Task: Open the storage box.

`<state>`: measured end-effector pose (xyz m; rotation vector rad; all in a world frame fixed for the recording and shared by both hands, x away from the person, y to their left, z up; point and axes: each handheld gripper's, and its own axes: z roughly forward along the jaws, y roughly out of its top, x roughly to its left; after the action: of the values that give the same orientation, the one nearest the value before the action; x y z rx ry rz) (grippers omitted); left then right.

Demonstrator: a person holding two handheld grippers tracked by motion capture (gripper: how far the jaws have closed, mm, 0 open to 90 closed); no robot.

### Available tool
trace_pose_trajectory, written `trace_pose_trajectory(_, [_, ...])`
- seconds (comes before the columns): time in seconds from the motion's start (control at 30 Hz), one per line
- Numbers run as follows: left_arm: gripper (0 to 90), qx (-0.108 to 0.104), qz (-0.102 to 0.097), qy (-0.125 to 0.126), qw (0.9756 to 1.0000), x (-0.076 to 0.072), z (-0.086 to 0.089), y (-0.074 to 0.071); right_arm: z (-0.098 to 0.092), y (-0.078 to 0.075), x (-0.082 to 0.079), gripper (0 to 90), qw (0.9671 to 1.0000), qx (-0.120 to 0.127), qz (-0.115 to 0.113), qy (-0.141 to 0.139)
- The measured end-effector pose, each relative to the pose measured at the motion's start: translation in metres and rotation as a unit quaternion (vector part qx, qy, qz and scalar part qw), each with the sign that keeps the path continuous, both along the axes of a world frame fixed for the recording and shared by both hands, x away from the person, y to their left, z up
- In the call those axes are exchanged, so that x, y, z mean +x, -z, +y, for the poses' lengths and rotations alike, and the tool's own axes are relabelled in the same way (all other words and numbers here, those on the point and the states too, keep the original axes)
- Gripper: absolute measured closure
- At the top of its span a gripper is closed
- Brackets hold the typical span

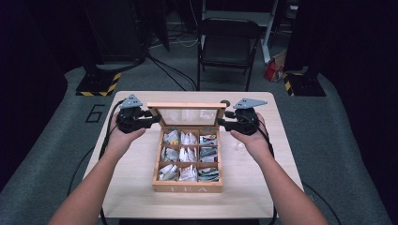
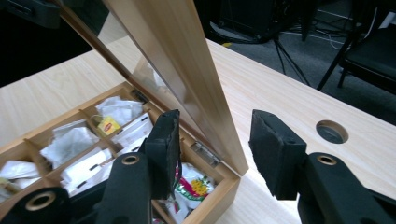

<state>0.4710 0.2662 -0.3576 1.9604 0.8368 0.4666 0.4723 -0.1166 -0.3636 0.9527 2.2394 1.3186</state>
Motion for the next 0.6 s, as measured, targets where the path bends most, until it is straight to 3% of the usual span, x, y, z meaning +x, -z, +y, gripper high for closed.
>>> trace_pose_trajectory(0.07, [61.3,-0.002,0.004,0.0,1.0,0.001,0.0,-0.001,0.001,0.001,0.004,51.1,1.0,-0.005,-0.008,0.0])
trace_pose_trajectory(0.4, [61.7,-0.008,0.002,0.001,1.0,0.008,0.001,-0.001,0.007,0.009,0.015,51.6,0.9999,-0.011,0.001,-0.002])
trace_pose_trajectory(0.6, [61.8,-0.018,0.002,-0.002,0.9998,0.013,0.001,-0.001,0.008,0.013,0.022,55.2,0.9999,0.0,0.015,-0.001])
